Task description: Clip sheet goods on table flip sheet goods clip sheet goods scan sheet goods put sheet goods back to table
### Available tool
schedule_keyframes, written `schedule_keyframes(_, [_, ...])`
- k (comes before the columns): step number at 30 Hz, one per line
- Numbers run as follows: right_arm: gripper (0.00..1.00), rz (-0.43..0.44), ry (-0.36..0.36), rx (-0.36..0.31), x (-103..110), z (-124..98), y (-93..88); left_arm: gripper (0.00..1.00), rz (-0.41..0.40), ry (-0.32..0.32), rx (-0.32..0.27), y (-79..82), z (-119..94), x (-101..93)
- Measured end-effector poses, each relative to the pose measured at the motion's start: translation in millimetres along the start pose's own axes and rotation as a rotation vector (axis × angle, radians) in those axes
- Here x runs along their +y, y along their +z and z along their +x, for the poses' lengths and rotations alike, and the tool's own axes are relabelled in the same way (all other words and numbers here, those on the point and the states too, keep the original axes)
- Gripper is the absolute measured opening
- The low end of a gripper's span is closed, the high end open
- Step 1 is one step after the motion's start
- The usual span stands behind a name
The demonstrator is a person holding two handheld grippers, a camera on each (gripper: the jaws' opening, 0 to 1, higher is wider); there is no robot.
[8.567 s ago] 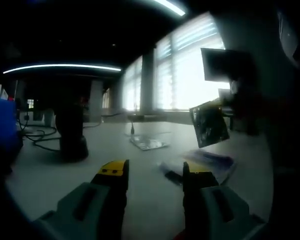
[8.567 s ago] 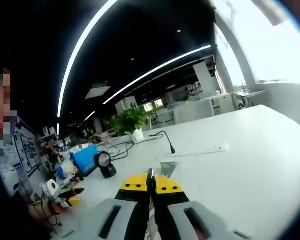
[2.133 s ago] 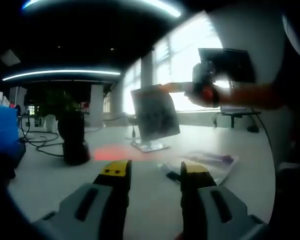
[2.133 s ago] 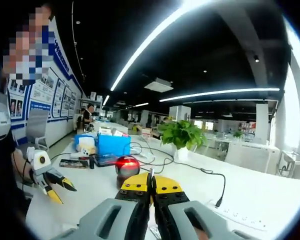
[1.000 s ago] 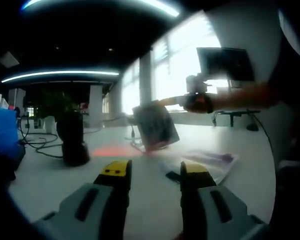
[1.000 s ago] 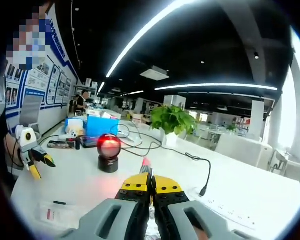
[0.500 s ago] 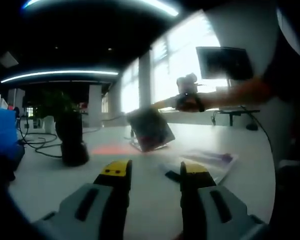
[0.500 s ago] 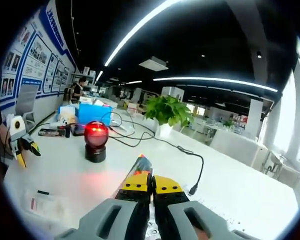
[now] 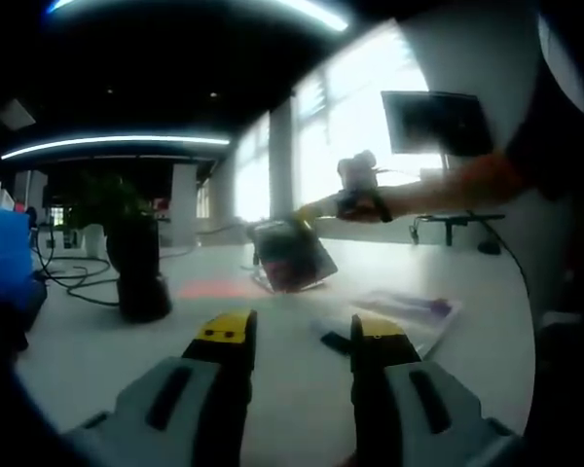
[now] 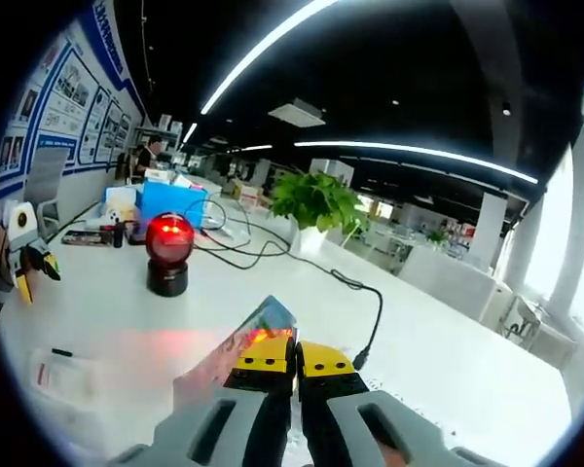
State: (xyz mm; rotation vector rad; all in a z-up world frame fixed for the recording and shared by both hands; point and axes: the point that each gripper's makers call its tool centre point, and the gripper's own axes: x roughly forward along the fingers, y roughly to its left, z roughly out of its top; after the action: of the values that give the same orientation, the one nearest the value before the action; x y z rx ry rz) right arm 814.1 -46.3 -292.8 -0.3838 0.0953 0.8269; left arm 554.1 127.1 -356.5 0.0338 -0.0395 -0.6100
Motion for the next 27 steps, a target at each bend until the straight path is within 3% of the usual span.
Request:
schedule_keyframes(12, [0.0, -0.057, -0.019, 0.046, -10, 12, -19.9, 0.31, -0.004, -0.002, 0.005, -1.2, 1, -0.3])
schedule_keyframes(27, [0.0, -0.06, -0.026, 0.107, -22, 29, -55.4, 0.31, -0.002, -0.003, 0.015, -3.3, 2, -0.2])
